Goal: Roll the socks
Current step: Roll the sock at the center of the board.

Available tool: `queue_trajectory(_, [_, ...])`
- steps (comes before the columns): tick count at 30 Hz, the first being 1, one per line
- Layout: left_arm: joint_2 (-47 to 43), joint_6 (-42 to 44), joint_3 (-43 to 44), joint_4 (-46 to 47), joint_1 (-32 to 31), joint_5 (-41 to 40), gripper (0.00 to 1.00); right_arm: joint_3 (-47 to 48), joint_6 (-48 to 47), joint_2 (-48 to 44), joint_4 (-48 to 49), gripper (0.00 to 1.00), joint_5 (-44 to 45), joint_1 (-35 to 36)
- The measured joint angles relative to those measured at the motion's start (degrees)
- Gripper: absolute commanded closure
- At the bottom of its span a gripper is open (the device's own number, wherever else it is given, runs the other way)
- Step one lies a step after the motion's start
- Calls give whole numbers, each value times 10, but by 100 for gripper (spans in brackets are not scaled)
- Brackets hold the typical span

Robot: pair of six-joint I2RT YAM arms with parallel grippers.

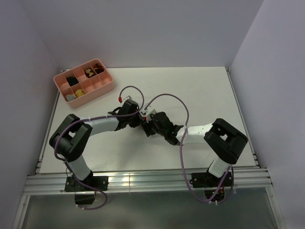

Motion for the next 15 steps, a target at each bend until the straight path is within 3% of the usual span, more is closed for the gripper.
queue_trajectory(6, [0, 0, 0, -1, 1, 5, 95, 5, -6, 28, -1, 42, 12, 5])
queue_trajectory(9, [2, 0, 0, 0, 1, 9, 95, 6, -10, 37, -2, 51, 22, 9])
queue_trajectory(15, [6, 0, 5, -2, 5, 14, 93, 20, -15, 49, -8, 84, 43, 15])
